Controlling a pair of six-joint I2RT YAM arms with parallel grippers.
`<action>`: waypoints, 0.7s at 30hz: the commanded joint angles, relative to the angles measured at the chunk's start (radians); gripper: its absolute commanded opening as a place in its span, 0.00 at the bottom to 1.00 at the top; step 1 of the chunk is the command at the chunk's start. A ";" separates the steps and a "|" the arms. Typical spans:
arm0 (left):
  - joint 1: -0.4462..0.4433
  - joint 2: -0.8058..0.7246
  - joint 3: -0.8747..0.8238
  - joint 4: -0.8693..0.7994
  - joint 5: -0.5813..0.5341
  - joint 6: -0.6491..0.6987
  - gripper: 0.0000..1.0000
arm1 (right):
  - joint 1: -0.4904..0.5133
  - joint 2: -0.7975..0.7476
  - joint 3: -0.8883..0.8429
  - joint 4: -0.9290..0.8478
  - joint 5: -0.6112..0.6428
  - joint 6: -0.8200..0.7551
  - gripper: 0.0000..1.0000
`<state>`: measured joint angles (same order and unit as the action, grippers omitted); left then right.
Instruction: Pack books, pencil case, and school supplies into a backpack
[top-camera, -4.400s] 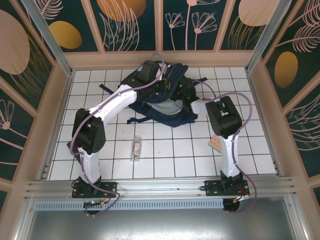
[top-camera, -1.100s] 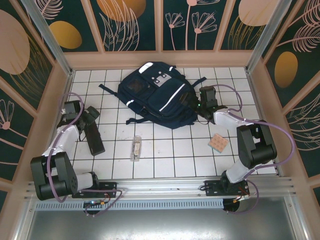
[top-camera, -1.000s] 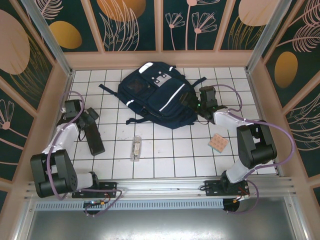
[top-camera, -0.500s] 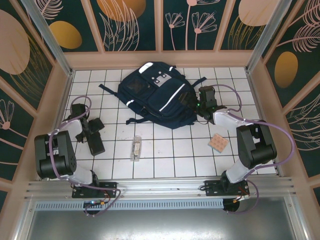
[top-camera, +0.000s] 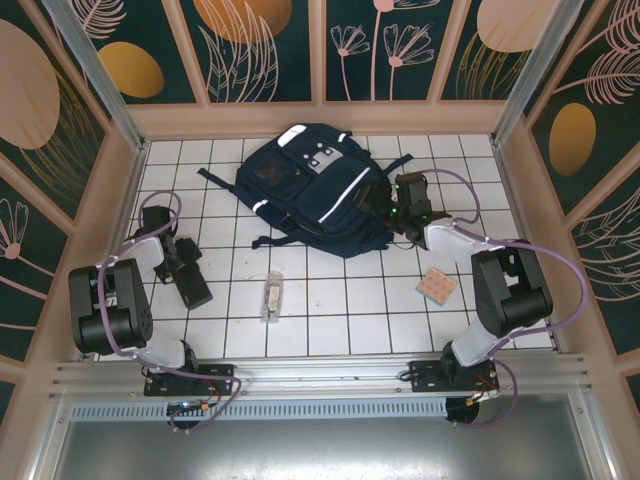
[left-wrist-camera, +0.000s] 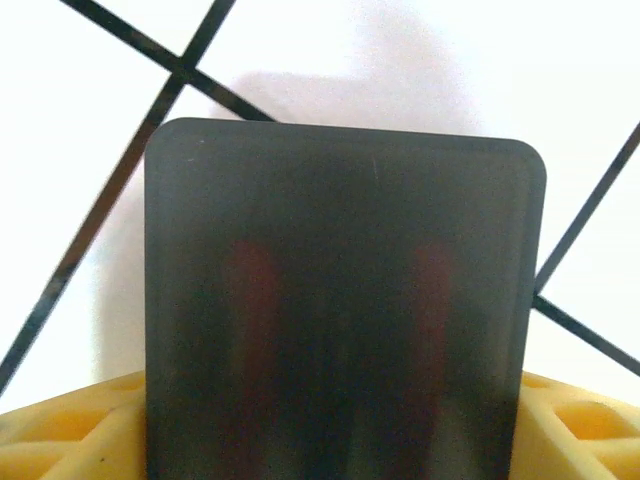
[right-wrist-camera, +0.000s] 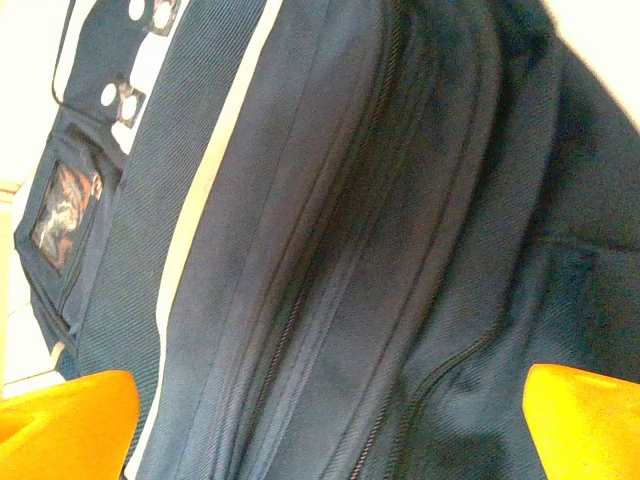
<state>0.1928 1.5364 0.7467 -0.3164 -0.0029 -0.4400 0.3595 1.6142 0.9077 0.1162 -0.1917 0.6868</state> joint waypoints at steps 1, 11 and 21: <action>-0.004 -0.029 0.022 0.123 0.160 -0.112 0.62 | 0.037 0.034 0.036 0.041 -0.080 -0.036 0.99; -0.095 -0.147 -0.002 0.452 0.343 -0.526 0.63 | 0.208 0.084 0.118 0.188 -0.321 -0.138 0.94; -0.271 -0.160 -0.012 0.651 0.262 -0.722 0.62 | 0.374 0.189 0.235 0.276 -0.352 -0.179 0.93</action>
<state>-0.0540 1.3914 0.7429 0.2211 0.2783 -1.0725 0.7147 1.7889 1.0916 0.3119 -0.5056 0.5453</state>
